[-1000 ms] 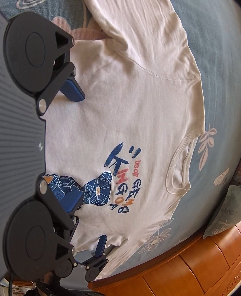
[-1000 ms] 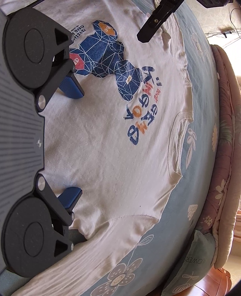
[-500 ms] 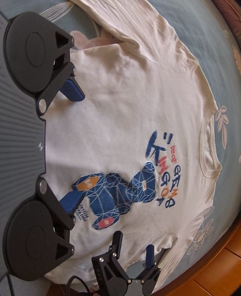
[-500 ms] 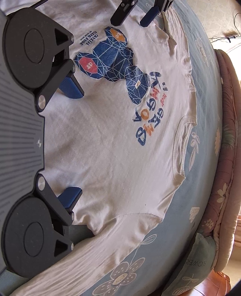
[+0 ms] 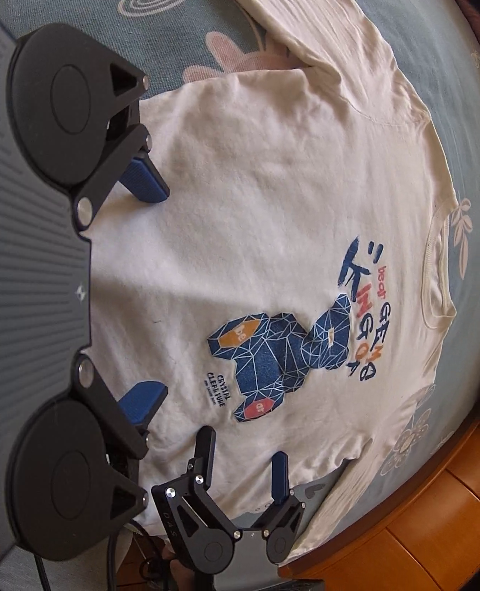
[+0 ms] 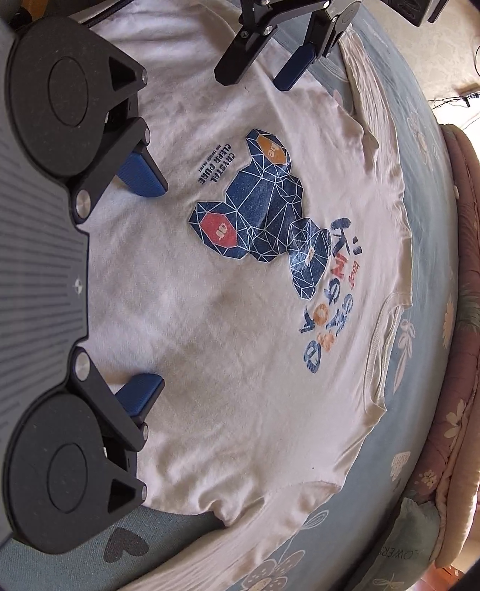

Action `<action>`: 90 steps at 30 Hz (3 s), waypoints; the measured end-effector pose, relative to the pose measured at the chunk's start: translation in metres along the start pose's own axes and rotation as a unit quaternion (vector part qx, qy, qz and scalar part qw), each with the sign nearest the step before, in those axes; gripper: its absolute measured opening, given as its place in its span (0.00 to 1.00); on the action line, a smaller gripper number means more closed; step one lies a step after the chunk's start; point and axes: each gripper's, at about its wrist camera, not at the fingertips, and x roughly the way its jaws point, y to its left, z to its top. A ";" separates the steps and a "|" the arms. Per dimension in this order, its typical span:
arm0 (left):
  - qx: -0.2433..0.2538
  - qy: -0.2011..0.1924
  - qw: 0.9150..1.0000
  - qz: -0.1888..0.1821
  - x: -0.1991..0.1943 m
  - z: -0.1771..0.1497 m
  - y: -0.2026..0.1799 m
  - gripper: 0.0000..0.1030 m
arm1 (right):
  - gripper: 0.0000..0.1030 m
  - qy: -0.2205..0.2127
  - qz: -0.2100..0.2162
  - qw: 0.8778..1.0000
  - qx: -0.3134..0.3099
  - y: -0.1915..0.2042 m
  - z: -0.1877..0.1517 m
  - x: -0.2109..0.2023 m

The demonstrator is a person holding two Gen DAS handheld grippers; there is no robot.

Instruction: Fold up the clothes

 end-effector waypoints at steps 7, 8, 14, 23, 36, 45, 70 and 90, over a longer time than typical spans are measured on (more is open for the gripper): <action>-0.058 -0.013 0.998 -0.027 -0.004 0.004 0.015 0.99 | 1.00 0.003 -0.001 1.000 0.001 0.000 0.002 0.001; -0.058 -0.014 0.998 -0.028 -0.004 0.003 0.015 0.99 | 1.00 0.003 0.000 1.000 0.001 -0.001 0.002 0.001; -0.051 -0.041 0.998 -0.009 -0.005 -0.006 0.008 0.99 | 1.00 -0.016 -0.005 1.000 0.006 0.001 -0.002 0.000; -0.006 -0.132 0.989 0.064 -0.002 -0.042 -0.026 0.99 | 1.00 -0.053 -0.033 0.998 0.030 0.010 -0.014 -0.005; -0.088 -0.188 0.978 -0.011 -0.037 -0.106 -0.061 0.99 | 1.00 -0.067 -0.072 0.992 0.076 0.052 -0.079 -0.071; -0.092 -0.203 0.975 -0.019 -0.026 -0.158 -0.060 0.99 | 1.00 -0.109 -0.075 0.987 0.095 0.053 -0.111 -0.058; -0.136 -0.222 0.963 -0.065 -0.028 -0.160 -0.044 0.99 | 1.00 -0.175 -0.093 0.975 0.105 0.061 -0.135 -0.063; -0.104 -0.247 0.963 -0.011 -0.044 -0.152 -0.057 0.99 | 1.00 -0.127 -0.080 0.980 0.129 0.049 -0.145 -0.089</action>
